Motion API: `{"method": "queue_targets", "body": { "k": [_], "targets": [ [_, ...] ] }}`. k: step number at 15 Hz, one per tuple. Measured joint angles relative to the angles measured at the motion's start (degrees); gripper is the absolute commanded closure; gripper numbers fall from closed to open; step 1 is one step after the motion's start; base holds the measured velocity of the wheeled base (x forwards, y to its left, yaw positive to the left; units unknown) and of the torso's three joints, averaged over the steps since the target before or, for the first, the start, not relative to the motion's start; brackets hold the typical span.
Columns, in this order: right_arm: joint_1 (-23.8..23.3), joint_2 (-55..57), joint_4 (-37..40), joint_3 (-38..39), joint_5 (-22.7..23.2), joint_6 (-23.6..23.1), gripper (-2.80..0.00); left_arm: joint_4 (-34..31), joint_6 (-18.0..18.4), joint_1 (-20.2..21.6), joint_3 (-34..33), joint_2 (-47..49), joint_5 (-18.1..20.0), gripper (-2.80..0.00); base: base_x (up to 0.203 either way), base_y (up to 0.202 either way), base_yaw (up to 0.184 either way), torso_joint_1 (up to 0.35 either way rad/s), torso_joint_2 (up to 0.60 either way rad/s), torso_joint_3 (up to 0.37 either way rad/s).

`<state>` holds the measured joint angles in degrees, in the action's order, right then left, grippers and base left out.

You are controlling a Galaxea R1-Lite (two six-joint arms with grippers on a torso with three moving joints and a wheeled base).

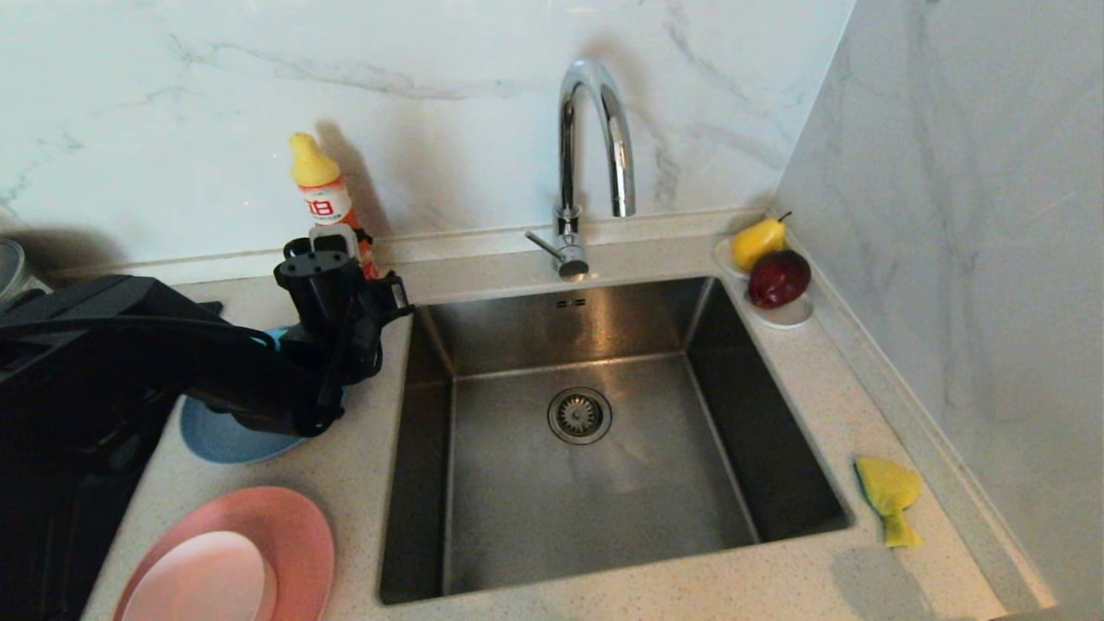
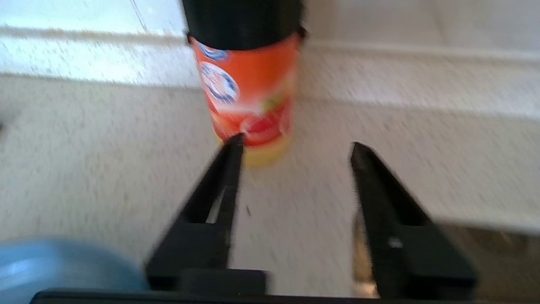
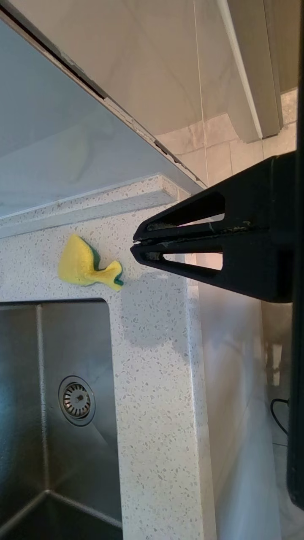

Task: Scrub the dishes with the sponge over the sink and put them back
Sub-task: Grab the dish soap

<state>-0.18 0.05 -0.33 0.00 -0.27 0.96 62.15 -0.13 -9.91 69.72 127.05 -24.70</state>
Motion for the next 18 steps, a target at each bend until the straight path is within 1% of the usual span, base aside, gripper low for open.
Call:
{"method": "queue_targets", "body": {
  "k": [3,5,7,10,13,18],
  "targets": [
    [0.0,0.0,0.02,0.0,0.0,0.0,0.0,0.28,-0.28,-0.83,-4.12,-2.7,-0.96,-2.8,0.0,0.0,0.0,0.0,0.0,0.0],
    [0.0,0.0,0.0,0.0,0.02,-0.01,0.0,0.33,-0.22,-1.04,-5.66,-4.56,-3.06,-2.8,0.0,0.0,0.0,0.0,0.0,0.0],
    [0.02,0.0,0.0,0.0,0.0,0.0,0.0,0.41,-0.2,-1.04,-7.71,-6.37,-3.95,-2.8,0.0,0.0,0.0,0.0,0.0,0.0],
    [0.02,0.0,0.0,0.0,0.02,0.0,0.0,3.33,-0.09,-0.2,-9.14,-7.65,-4.22,-2.8,0.0,0.0,0.0,0.0,0.0,0.0],
    [0.0,0.0,0.02,0.0,0.0,0.02,0.0,3.73,0.06,0.67,-8.34,-7.61,-3.68,-2.8,0.0,0.0,0.0,0.0,0.0,0.0],
    [0.0,0.0,0.0,0.0,0.0,0.0,0.0,3.39,0.11,1.6,-1.53,-4.07,-3.52,-2.8,0.0,0.0,0.0,0.0,0.0,0.0]
  ]
}}
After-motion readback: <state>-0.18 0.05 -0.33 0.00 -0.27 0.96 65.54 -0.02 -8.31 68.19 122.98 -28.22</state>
